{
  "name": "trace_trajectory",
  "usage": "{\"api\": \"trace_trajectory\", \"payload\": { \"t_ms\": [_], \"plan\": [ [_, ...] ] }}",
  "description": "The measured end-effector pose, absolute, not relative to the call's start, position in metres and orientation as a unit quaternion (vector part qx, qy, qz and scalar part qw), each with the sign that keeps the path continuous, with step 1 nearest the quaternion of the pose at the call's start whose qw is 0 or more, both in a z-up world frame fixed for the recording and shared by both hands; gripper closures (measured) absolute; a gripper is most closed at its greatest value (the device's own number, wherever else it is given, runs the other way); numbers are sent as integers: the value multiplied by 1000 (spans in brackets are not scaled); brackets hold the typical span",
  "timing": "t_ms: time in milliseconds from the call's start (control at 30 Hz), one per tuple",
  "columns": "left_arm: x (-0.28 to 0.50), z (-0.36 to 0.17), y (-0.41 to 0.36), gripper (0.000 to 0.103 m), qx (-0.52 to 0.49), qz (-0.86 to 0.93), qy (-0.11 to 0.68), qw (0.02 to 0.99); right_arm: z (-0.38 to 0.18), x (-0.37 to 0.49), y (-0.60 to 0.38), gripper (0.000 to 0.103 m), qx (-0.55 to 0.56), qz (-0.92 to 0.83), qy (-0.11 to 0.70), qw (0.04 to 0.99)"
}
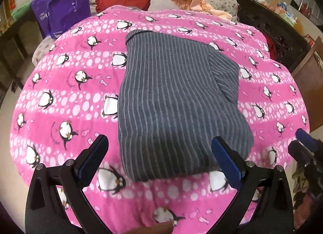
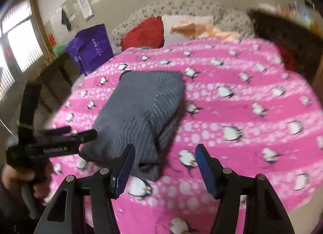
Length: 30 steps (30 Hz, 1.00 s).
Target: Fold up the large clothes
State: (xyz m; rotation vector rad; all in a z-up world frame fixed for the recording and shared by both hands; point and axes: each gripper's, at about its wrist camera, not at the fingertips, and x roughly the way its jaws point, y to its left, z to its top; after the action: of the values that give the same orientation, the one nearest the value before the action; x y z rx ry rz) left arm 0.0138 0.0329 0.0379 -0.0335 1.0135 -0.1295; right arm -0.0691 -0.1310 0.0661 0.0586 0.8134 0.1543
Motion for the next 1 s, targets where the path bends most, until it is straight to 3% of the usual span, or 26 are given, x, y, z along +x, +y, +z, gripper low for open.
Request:
{"api": "trace_trajectory", "payload": {
  "t_ms": [1000],
  "plan": [
    [-80,99,26,1,-16,-57,419,906,114,-147,-127,41,57,29,356,932]
  ]
}}
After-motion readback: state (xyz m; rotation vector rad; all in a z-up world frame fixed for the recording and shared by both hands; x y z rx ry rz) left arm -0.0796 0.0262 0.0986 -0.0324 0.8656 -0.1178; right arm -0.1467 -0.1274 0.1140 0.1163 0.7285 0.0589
